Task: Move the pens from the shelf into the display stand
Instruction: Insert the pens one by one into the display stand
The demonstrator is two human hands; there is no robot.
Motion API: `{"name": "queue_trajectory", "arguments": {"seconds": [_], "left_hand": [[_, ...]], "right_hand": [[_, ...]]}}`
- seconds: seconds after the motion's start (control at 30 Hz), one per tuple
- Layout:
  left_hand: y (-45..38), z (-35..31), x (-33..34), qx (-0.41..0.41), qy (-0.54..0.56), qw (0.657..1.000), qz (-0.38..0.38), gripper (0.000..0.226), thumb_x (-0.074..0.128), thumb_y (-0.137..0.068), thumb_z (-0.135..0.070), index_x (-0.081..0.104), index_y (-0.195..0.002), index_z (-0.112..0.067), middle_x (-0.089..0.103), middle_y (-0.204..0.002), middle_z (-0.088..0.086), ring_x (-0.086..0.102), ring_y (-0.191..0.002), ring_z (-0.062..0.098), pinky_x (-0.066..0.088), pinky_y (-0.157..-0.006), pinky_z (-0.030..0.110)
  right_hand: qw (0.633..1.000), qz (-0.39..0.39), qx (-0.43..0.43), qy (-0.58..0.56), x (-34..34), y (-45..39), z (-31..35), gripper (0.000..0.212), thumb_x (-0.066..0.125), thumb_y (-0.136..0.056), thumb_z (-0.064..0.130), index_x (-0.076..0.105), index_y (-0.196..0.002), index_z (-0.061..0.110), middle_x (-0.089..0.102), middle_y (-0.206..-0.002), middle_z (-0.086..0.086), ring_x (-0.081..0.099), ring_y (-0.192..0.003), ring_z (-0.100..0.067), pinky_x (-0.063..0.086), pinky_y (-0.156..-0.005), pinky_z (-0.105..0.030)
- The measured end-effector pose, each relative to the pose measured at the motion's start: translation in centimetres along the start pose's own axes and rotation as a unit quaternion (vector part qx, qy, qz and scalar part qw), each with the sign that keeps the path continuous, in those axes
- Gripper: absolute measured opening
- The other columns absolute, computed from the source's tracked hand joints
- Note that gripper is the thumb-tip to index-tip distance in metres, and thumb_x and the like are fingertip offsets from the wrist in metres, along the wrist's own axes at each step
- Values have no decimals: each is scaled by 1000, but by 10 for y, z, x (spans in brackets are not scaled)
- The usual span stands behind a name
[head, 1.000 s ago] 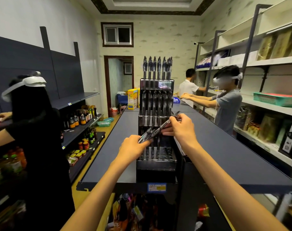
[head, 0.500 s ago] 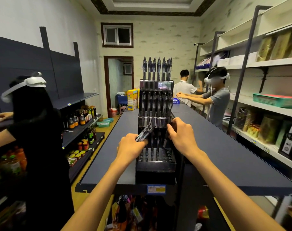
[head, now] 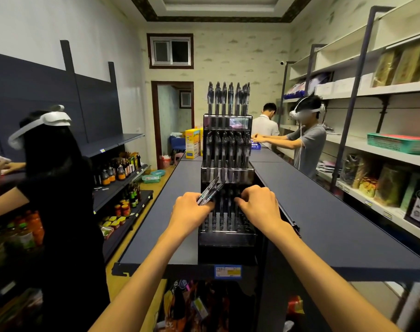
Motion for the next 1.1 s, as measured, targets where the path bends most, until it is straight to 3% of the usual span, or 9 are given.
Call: {"name": "queue_trajectory", "arguments": {"seconds": [0.1,0.2,0.27,0.4,0.57,0.77,0.93,1.1], "left_hand": [[0,1,1,-7,-4,1000,1,42,67,-83,-28,41,-51,-19,42,-44,-8,38,-48,14,27,-48,26],[-1,1,2,-12,-10,1000,6,41,67,-82,-27,42,-51,-19,45,-46,-6,42,-49,16,30,-49,27],[-2,1,3,-17,-8,1000,10,41,67,-82,-28,42,-50,-19,46,-46,-6,43,-50,16,30,-49,27],[-4,-6,7,-17,15,1000,12,40,69,-81,-30,45,-51,-19,45,-45,-8,41,-48,13,28,-47,27],[-3,-13,11,1,58,997,45,26,71,-84,-27,65,-61,-17,50,-43,-11,44,-39,2,29,-39,13],[0,-20,11,0,81,995,60,28,69,-85,-28,61,-60,-18,48,-45,-8,41,-43,10,35,-46,26],[2,-22,12,-3,63,996,61,41,71,-86,-43,69,-76,-4,57,-55,5,54,-50,20,51,-52,43],[0,-19,15,-5,25,998,60,33,72,-85,-47,67,-64,-22,60,-54,-1,58,-52,19,48,-53,35]], "right_hand": [[999,9,7,30,-7,-1,2,30,67,-94,40,75,-85,12,68,-74,-4,67,-82,-27,42,-66,-29],[999,-30,15,31,-13,0,4,29,63,-94,36,71,-78,14,65,-69,0,57,-64,-18,40,-63,-27],[999,-35,11,-28,-18,1,9,24,63,-94,33,73,-80,16,67,-70,3,55,-63,-15,40,-65,-26],[975,41,8,-218,-29,-2,19,11,72,-87,26,79,-93,21,75,-84,9,68,-80,-4,49,-72,-20],[924,104,22,-368,-28,-2,19,9,83,-83,23,78,-90,23,77,-83,7,73,-80,-4,57,-75,-20],[879,133,49,-455,-25,-1,18,16,82,-84,21,74,-97,15,79,-87,1,75,-78,-13,51,-59,-15],[885,132,45,-444,-22,0,18,8,75,-91,23,79,-91,16,78,-82,2,66,-65,-1,48,-58,-12],[898,121,64,-418,-17,3,15,14,69,-95,23,79,-92,14,79,-83,0,63,-65,0,49,-64,-15]]}}
Point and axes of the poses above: each hand's wrist, its own y-axis away from the middle knuckle, its own x-axis out of the palm, z = x × y, the point moved 1 cm from there along -y, towards the middle knuckle
